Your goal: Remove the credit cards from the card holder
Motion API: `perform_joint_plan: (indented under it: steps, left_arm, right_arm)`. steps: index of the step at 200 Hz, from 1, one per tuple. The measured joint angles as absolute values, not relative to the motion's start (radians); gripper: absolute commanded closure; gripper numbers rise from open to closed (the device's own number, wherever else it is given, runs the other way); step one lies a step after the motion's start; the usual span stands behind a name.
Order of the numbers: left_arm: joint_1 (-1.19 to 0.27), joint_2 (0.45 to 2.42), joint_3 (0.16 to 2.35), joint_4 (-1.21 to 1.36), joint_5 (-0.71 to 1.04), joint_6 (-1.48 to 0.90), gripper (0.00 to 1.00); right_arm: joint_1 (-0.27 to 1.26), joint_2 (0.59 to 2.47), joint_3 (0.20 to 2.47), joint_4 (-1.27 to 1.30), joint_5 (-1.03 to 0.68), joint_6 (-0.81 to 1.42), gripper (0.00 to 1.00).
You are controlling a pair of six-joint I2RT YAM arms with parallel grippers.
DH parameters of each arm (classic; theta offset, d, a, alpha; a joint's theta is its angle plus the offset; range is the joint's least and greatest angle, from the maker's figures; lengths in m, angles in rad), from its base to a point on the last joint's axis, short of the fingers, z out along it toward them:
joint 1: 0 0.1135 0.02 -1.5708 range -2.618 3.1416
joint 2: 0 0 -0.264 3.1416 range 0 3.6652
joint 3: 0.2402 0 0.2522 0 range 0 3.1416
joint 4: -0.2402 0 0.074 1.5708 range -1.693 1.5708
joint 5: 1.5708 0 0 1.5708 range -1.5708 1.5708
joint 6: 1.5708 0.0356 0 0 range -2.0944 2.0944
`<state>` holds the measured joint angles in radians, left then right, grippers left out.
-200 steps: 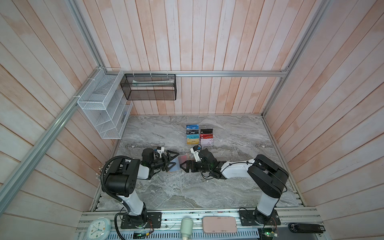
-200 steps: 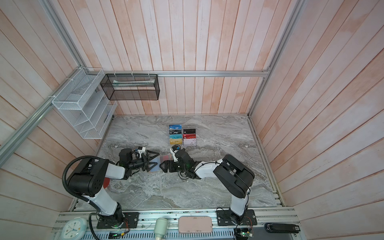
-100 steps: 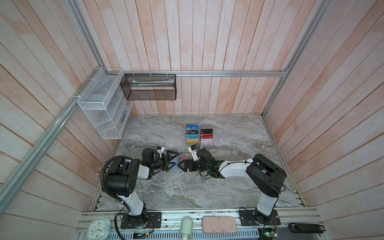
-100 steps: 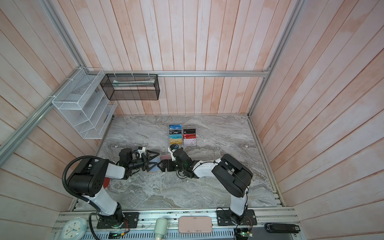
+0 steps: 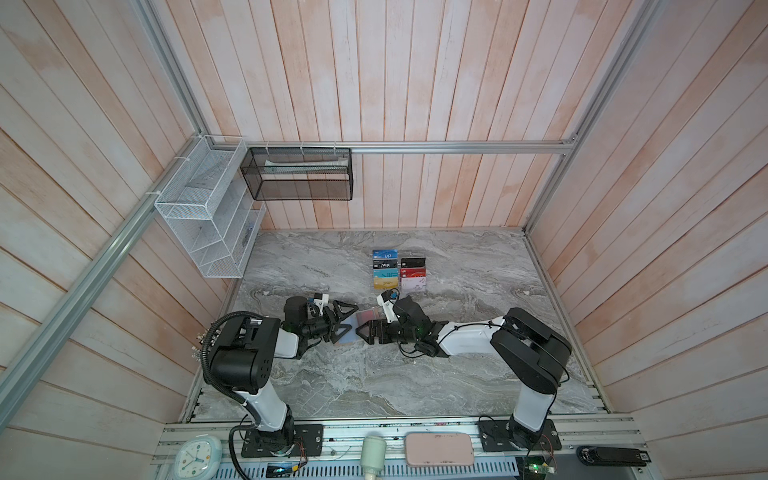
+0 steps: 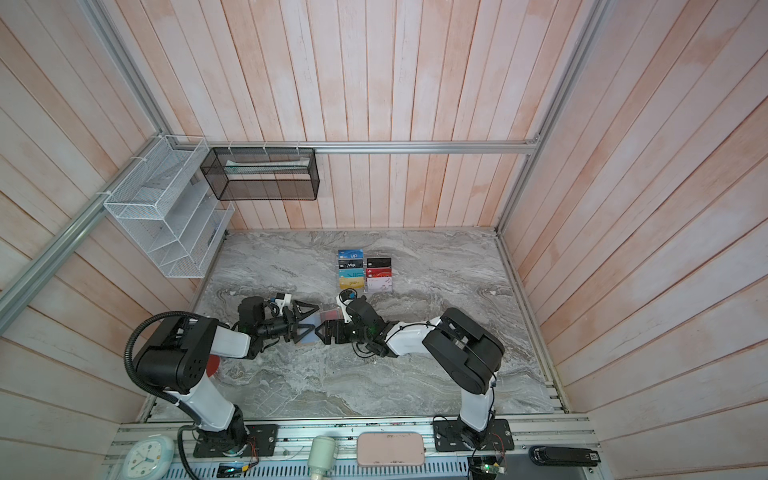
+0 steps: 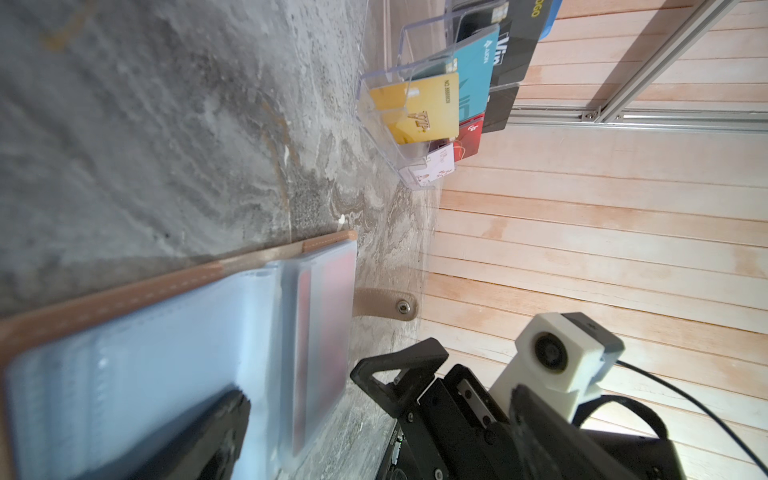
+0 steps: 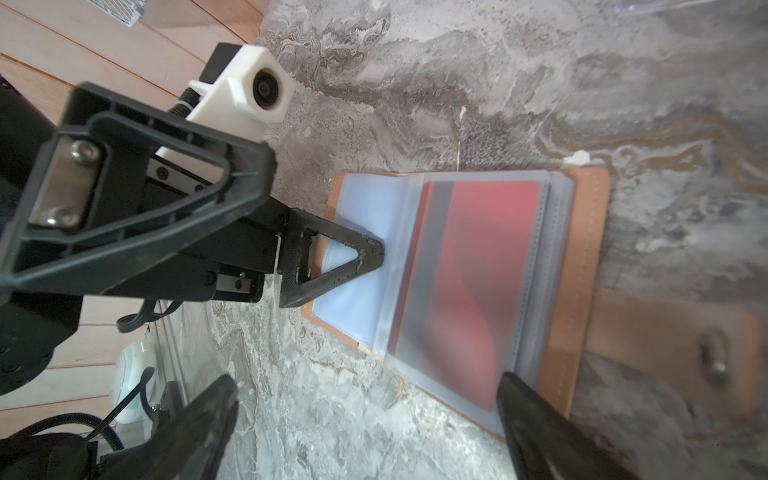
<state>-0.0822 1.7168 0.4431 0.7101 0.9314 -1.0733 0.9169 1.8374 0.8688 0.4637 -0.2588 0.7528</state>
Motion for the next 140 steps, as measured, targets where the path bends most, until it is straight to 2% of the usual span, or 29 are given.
perform_joint_plan:
  steps: [140]
  left_arm:
    - [-0.082, 1.718, 0.444, 0.707, 0.933, -1.067, 0.00]
  right_arm:
    - [0.925, 1.837, 0.843, 0.501, -0.262, 0.765, 0.02]
